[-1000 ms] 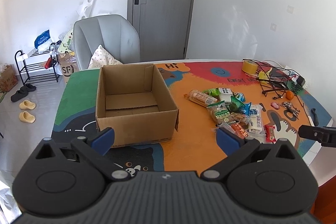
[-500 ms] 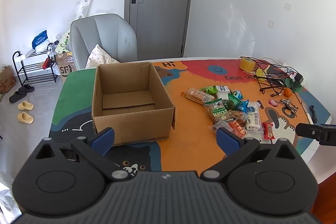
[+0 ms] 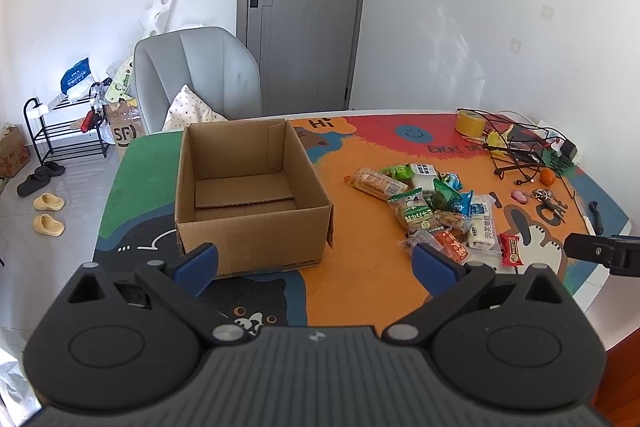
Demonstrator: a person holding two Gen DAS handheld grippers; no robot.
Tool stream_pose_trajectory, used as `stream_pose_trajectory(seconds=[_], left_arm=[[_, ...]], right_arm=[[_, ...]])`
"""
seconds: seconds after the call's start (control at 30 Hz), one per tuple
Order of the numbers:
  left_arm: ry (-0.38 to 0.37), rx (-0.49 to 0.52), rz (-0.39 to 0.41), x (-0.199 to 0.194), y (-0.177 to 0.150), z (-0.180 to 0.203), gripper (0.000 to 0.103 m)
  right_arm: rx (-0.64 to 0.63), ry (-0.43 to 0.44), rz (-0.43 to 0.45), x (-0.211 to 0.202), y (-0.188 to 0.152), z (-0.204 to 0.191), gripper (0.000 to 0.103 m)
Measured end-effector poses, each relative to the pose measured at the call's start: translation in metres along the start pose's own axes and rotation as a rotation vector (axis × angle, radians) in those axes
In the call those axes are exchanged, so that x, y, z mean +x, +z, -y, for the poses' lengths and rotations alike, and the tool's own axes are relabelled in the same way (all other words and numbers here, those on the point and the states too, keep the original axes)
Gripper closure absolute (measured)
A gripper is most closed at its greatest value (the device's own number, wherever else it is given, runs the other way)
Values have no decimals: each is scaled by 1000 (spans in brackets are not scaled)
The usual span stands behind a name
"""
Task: Organize snacks
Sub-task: 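Move both tools toward the snack pile beside the cardboard box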
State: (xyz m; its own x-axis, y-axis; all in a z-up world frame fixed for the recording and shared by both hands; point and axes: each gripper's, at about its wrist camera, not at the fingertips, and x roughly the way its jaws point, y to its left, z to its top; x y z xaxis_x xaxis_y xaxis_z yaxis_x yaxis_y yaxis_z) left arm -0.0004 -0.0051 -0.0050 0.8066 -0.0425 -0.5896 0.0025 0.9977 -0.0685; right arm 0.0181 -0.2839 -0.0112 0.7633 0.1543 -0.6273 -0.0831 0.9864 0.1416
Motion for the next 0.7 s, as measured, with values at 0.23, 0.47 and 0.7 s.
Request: stream_pose_trajectory(seconds=[0.23,0.47,0.7], left_arm=[[-5,2,9,-2,0,0,1],[-11,-2,7,0,0,6,1],[-17,18,9,7,1,20,1]], right_arm=[[-3,3,9,-3,0,-1,0],[18,26,0,-1,0,2,0],[22,30,-8,4,0,6,0]])
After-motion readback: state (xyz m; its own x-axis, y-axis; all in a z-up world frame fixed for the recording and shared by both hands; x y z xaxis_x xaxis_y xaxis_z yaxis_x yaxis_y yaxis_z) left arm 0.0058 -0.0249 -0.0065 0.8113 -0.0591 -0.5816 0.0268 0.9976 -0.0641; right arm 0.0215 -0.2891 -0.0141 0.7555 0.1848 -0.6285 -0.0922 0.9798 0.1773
